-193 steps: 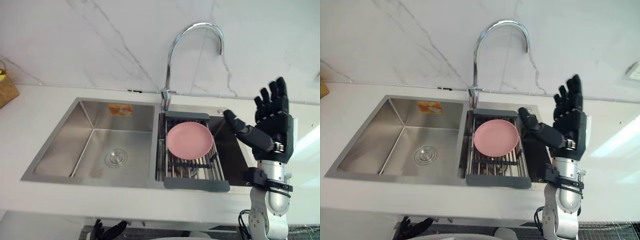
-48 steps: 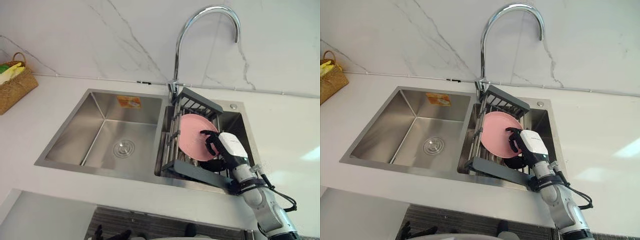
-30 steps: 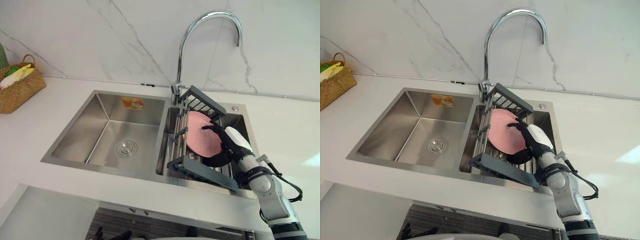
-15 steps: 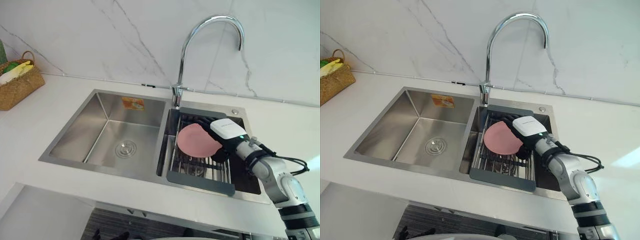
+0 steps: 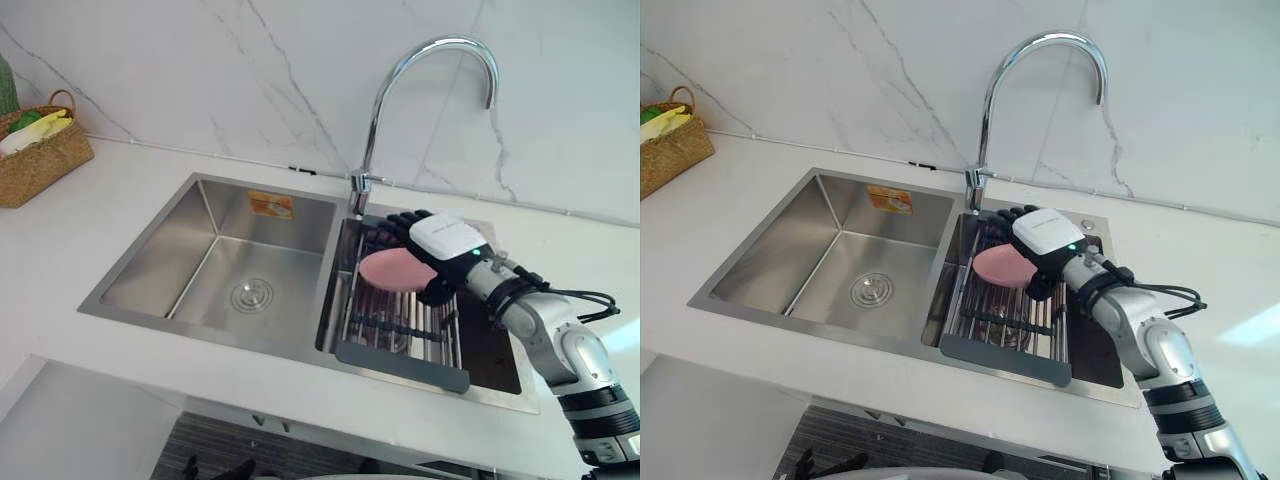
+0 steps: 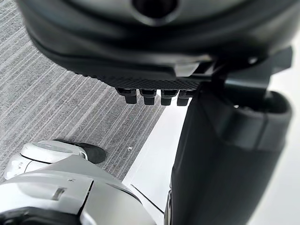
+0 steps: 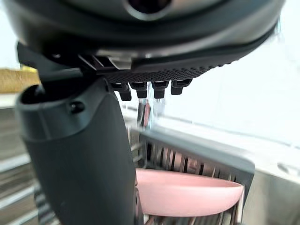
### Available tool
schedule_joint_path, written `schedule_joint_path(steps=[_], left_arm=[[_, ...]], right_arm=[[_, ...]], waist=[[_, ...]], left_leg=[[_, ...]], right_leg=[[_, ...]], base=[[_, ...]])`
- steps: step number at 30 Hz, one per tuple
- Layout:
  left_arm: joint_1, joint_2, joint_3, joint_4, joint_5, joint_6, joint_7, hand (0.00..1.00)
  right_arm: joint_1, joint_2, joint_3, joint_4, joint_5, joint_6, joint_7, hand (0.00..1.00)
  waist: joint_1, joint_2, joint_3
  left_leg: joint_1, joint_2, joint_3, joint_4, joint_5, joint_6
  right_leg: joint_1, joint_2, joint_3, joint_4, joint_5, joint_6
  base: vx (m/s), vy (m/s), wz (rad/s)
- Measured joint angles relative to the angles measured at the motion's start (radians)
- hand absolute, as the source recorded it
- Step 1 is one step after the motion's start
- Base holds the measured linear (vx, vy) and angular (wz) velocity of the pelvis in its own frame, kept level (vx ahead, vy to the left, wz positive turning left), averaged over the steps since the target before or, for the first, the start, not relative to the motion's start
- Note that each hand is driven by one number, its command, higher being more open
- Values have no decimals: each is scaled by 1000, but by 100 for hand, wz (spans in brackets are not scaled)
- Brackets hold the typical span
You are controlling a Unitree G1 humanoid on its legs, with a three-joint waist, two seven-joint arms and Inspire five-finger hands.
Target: Walk over to the sink, pick up the cup, carry it to the dishwasher, place the cup inside the dishwasher, then close the dishwasher door
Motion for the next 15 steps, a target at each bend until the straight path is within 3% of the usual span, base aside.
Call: schedule_joint_path(steps=[15], left_arm=[[2, 0, -1, -16, -1, 0, 0, 100]], right_arm=[[114, 83, -9, 23, 7, 10, -13, 100]], waist=[[0, -8, 5]], left_leg=[[2, -3, -5, -1, 0, 0]], right_leg=[[4, -4, -5, 0, -1, 0]], base=[[0, 0, 0]])
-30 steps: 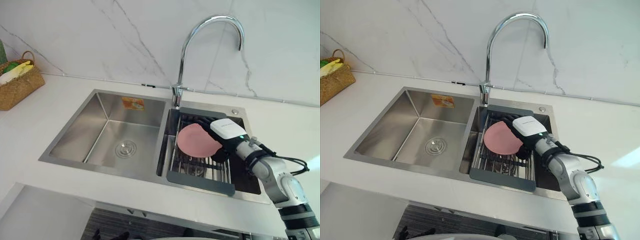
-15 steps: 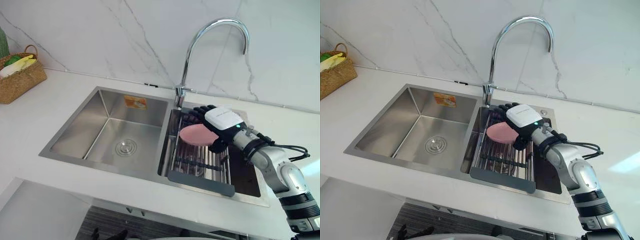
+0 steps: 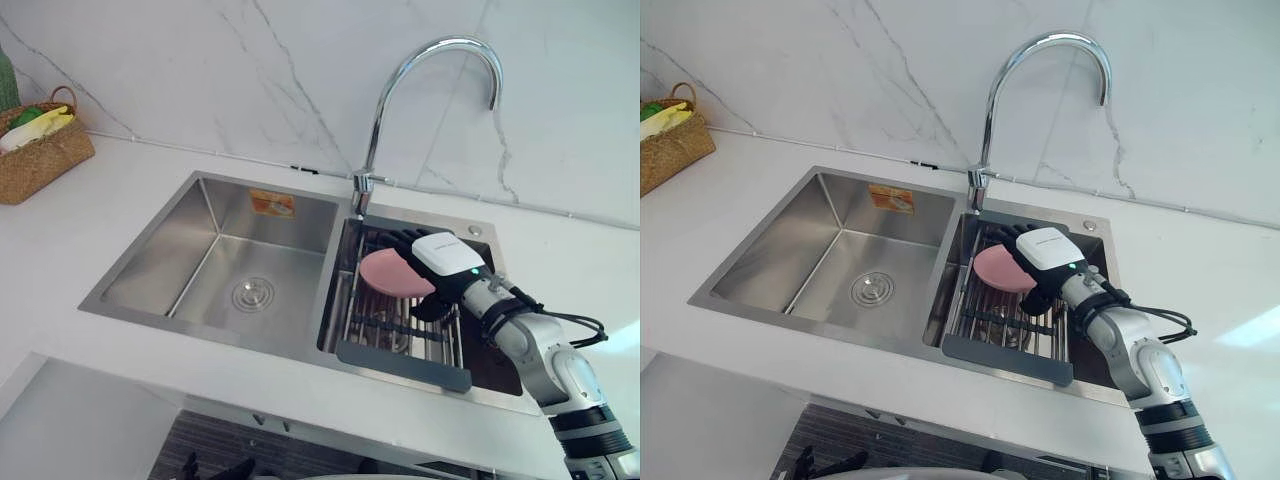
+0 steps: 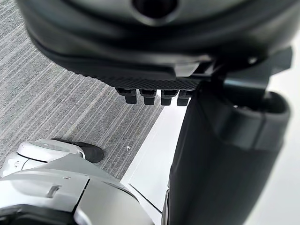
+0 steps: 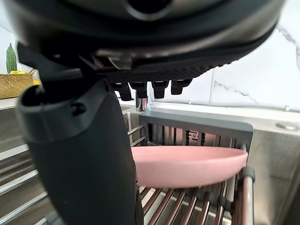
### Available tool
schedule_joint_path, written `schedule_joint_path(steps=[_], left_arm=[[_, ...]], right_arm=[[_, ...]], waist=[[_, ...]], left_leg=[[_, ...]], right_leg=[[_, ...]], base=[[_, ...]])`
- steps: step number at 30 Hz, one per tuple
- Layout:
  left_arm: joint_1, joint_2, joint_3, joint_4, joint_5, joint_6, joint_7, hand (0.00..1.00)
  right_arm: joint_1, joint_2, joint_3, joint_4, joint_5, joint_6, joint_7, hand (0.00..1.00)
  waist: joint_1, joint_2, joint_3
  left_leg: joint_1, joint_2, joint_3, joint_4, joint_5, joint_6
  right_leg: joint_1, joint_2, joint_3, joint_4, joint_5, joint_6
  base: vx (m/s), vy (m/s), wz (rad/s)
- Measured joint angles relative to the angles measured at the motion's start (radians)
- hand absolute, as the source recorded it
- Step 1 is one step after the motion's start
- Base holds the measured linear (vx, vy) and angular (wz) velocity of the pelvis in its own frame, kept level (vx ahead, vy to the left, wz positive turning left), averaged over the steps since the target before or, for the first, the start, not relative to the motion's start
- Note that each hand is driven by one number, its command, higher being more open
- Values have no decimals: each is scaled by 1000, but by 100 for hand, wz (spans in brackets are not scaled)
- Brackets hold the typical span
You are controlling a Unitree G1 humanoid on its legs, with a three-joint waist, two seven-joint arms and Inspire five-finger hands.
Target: Walk over to the sink, pick up the cup, carry it to the dishwasher, place the cup inside the dishwasher, then close the dishwasher door
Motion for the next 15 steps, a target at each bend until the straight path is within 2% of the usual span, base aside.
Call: schedule_joint_path(steps=[7, 15], left_arm=[[0, 0, -8, -1, 0, 0, 1, 100], [-1, 6, -28, -2, 0, 0, 10, 100]], right_arm=[[33, 33, 0, 33, -3, -1, -24, 100], [40, 72, 0, 74, -50, 23, -143, 100]], waist=[[0, 0, 0], [1, 0, 0]], left_leg=[[0, -1, -1, 0, 0, 0], [0, -2, -3, 0, 0, 0]], right_leg=[[1, -4, -1, 0, 0, 0], [1, -6, -3, 0, -1, 1]], base=[[0, 0, 0], [0, 0, 0]])
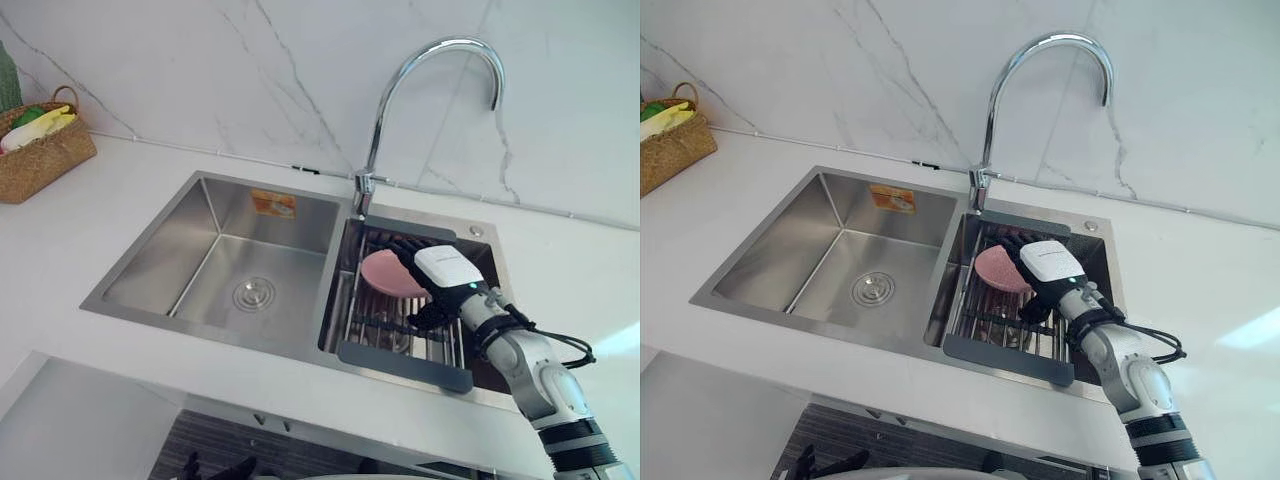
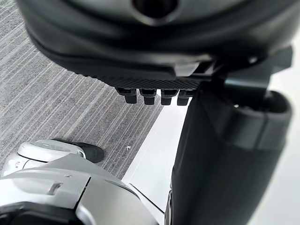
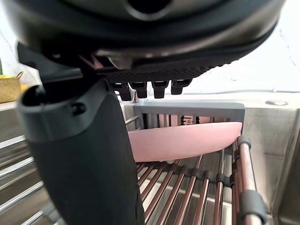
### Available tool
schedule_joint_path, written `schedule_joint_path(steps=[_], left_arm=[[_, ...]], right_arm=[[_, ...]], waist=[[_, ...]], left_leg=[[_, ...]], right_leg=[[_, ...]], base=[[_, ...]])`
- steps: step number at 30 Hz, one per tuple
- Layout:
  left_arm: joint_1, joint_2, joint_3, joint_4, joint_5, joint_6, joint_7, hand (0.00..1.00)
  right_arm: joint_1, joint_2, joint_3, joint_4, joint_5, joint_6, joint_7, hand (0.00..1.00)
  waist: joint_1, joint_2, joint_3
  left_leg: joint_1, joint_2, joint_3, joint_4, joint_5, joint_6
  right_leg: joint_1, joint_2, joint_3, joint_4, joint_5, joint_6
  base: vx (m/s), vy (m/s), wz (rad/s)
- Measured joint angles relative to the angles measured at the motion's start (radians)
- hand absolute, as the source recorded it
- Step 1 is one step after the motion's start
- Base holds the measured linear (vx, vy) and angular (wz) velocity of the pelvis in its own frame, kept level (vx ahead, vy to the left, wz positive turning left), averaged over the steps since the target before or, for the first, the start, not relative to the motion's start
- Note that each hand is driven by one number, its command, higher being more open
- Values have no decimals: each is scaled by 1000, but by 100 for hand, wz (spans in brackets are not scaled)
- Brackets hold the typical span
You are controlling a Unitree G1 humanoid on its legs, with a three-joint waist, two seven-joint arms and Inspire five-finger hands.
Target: Walk over to the sink, pick up the cup, carry it to the dishwasher, place the cup inside the dishwasher, then close the dishwasher door
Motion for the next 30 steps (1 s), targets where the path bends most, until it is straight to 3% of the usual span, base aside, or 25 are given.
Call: schedule_joint_path(steps=[5, 6, 16, 30], left_arm=[[-1, 2, -6, 0, 0, 0, 3, 100], [-1, 3, -8, -1, 0, 0, 3, 100], [-3, 3, -10, -1, 0, 0, 3, 100], [-3, 2, -9, -1, 0, -4, 6, 100]], right_arm=[[7, 8, 9, 20, -21, 16, -53, 100], [7, 10, 9, 29, -22, 18, -54, 0], [-10, 14, 54, 88, -21, 40, -50, 0], [-55, 27, 40, 76, -20, 44, -228, 0]], waist=[[3, 0, 0], [3, 0, 0], [15, 2, 1], [21, 4, 7]], left_leg=[[0, -1, -2, 0, 0, 0], [0, -1, -3, 0, 0, 0], [-3, -10, -12, 0, 3, 4], [-2, -10, -14, -4, 4, 6]], right_leg=[[1, -1, -2, 0, 0, 0], [1, -1, -3, 0, 0, 0], [3, -5, -12, 0, 0, 0], [4, -6, -12, 0, 0, 0]], base=[[0, 0, 0], [0, 0, 0], [0, 0, 2], [0, 0, 0]])
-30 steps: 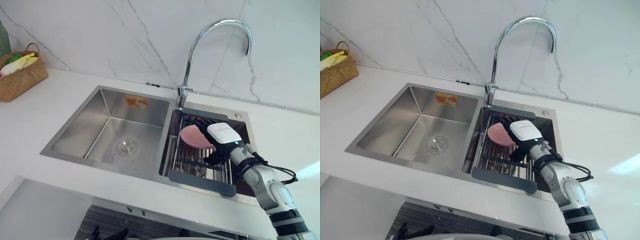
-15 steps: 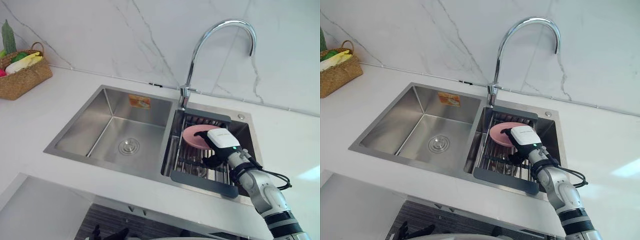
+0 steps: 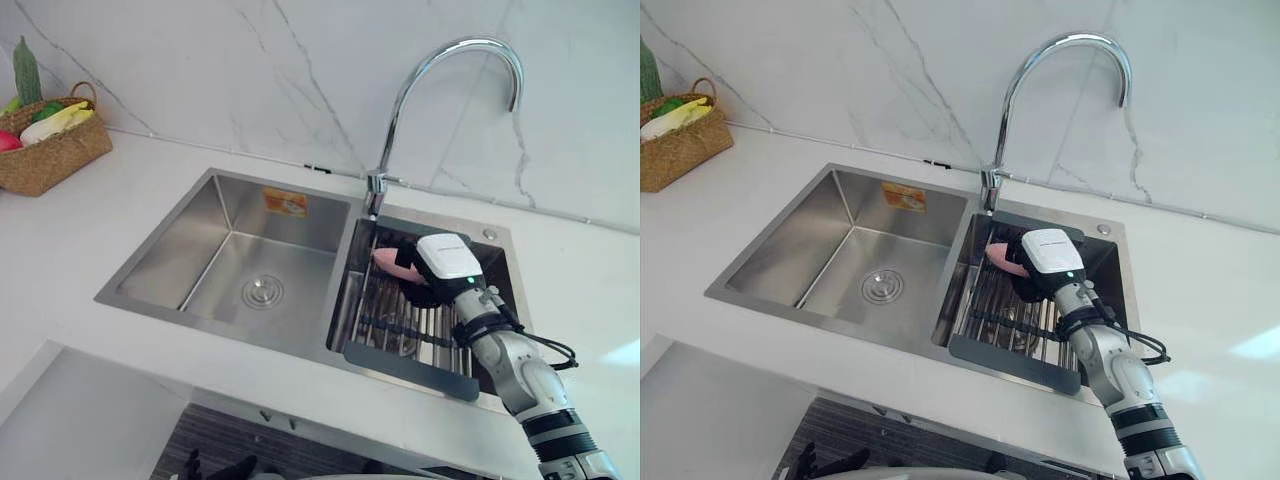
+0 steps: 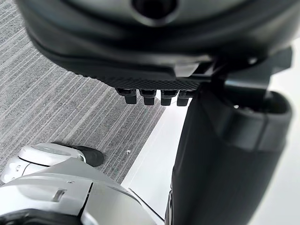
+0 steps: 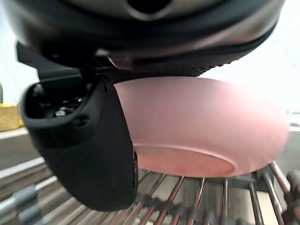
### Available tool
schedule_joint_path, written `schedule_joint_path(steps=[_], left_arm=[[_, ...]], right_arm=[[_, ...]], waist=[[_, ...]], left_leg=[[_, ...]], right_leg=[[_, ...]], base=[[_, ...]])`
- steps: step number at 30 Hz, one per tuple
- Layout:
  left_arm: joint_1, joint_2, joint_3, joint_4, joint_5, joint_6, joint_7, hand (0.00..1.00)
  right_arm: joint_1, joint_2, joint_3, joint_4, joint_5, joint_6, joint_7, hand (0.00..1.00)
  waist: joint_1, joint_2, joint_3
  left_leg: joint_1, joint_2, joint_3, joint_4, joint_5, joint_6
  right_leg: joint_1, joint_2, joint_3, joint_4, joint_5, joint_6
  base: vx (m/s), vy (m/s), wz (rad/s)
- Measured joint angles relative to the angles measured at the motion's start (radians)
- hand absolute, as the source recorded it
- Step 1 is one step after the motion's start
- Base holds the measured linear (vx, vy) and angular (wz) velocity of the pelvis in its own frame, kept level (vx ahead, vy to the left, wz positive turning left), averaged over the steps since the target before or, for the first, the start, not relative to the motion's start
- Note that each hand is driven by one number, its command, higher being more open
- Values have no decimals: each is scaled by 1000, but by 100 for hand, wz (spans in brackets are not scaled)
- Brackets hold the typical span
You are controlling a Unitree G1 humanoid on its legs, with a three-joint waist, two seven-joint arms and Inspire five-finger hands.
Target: Walk over to the sink, pick up the cup, carry it to the dishwasher, place the cup inside the dishwasher, then close the dishwasher door
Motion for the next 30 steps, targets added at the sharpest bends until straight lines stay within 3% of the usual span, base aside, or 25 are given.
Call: schedule_joint_path(steps=[30], left_arm=[[12, -26, 22, 2, 0, -33, 39, 100]], right_arm=[[88, 25, -266, -393, 261, -37, -117, 0]], waist=[[-26, 18, 12]], left_leg=[[13, 16, 59, 6, -15, -1]], right_leg=[[-16, 17, 60, 3, 1, -2]], base=[[-4, -1, -5]])
